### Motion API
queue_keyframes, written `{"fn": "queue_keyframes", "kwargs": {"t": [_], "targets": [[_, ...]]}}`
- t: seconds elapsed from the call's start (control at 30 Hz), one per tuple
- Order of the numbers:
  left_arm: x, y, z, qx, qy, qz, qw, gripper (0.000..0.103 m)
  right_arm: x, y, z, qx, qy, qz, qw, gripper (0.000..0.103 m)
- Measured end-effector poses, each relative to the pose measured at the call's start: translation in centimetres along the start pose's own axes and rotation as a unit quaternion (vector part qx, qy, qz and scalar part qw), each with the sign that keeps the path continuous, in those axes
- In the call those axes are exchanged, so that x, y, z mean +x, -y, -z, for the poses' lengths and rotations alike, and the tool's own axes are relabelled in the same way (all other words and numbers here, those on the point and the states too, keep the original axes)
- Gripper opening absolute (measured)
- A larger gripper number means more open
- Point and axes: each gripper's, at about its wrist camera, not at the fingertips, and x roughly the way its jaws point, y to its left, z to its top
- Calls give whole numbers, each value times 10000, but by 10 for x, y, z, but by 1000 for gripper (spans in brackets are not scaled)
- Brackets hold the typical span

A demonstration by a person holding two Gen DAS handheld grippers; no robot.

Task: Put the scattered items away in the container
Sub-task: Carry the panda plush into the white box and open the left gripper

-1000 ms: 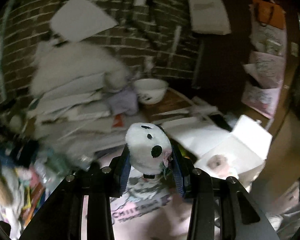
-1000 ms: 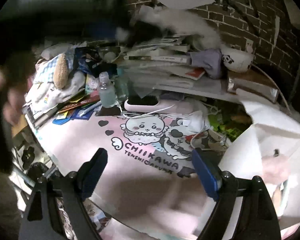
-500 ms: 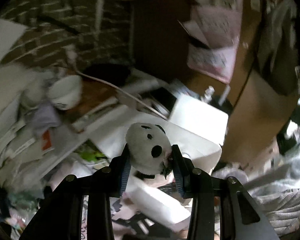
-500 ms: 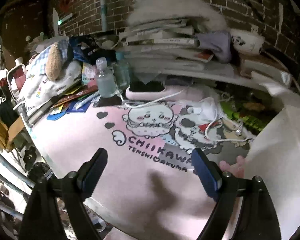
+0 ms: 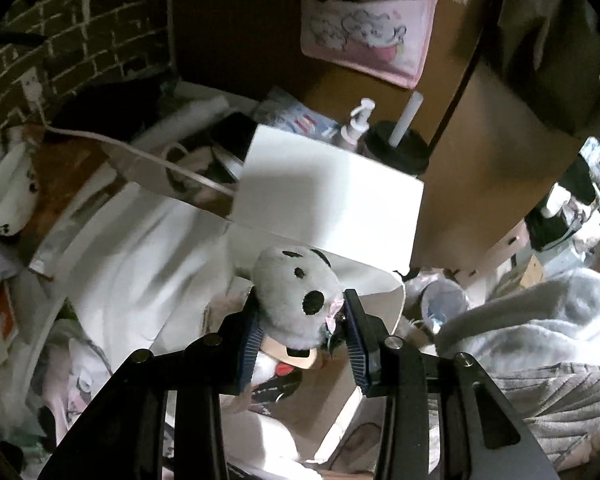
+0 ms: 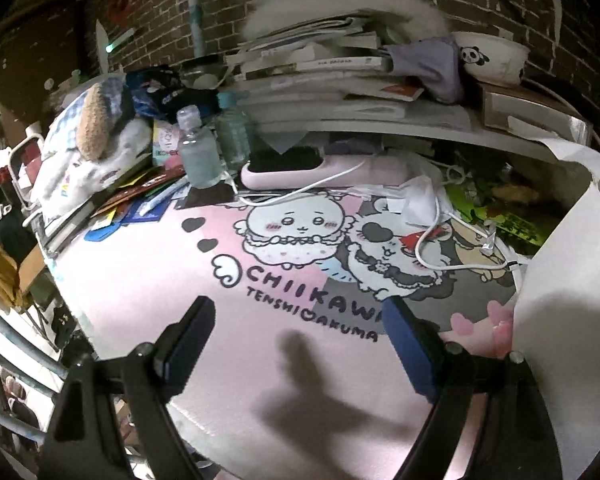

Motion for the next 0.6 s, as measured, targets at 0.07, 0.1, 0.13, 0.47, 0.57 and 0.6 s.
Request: {"fn": "queue_keyframes", "kwargs": {"t": [0.07, 0.1, 0.13, 0.47, 0.57, 0.6], "targets": [[9, 1, 0, 26, -134, 17, 9999, 33, 3, 3, 0, 44, -18, 24, 10000, 84], [13, 1, 0, 38, -201, 25, 9998, 33, 5, 4, 0, 70, -31, 26, 10000, 84], [17, 1, 0, 51, -252, 15, 9997, 33, 6, 5, 0, 88, -47, 18, 9999, 84], [37, -1, 6, 89, -541, -113, 9984, 45, 7, 11, 0, 154, -69, -17, 9999, 84], [37, -1, 7, 96, -523, -124, 9985, 63, 7, 13, 1, 161, -92, -5, 9998, 84], [37, -1, 7, 113, -505, -119, 9986, 74, 7, 13, 1, 160, -100, -3, 9998, 84]]}}
